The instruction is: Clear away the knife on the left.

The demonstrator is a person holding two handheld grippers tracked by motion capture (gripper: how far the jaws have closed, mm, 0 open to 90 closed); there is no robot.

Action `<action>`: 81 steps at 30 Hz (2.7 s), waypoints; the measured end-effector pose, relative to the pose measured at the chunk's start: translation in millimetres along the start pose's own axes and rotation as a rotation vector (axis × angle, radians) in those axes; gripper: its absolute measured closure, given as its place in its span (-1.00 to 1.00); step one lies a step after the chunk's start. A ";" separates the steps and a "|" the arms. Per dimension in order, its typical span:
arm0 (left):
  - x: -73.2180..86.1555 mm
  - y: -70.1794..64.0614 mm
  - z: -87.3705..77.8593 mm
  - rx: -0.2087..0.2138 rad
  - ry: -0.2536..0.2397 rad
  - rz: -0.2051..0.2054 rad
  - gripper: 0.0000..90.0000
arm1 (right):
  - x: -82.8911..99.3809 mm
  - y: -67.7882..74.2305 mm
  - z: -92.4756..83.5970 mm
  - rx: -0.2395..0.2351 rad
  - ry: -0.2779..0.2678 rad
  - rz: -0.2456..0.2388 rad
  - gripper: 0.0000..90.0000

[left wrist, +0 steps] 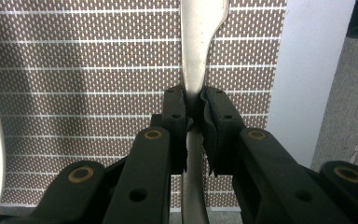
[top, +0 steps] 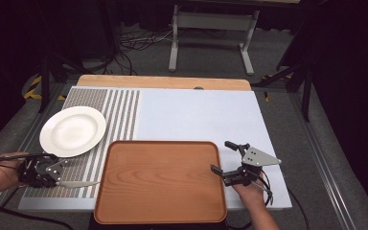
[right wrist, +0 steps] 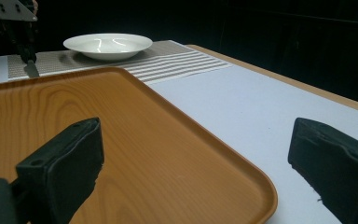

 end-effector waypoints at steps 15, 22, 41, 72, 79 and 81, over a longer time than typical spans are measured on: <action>0.7 3.3 -21.1 -0.025 -0.042 -0.062 0.79 | -0.3 -0.9 -0.9 0.000 -0.010 0.007 -0.91; -3.6 3.9 -39.2 -0.028 -0.105 -0.133 0.79 | -0.5 -1.5 -1.8 0.003 -0.011 0.009 -0.91; -33.9 5.8 -77.2 0.033 -0.316 -0.370 0.79 | -1.3 -2.2 -4.0 0.006 -0.020 0.007 -0.91; -77.8 12.7 -81.2 0.223 -0.553 -0.702 0.79 | -2.1 -2.5 -6.3 0.008 -0.027 0.004 -0.91; -99.7 7.7 -81.3 0.256 -0.584 -0.744 0.79 | -2.3 -2.8 -6.9 0.010 -0.029 0.002 -0.91; -102.4 7.3 -80.9 0.261 -0.585 -0.747 0.79 | -2.5 -2.8 -7.3 0.011 -0.028 0.001 -0.91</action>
Point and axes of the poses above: each handheld gripper's, and its own axes: z roughly forward along the jaws, x roughly out of its underside, y roughly to its left, the point moved 1 cm from there along z, roughly forward along the jaws
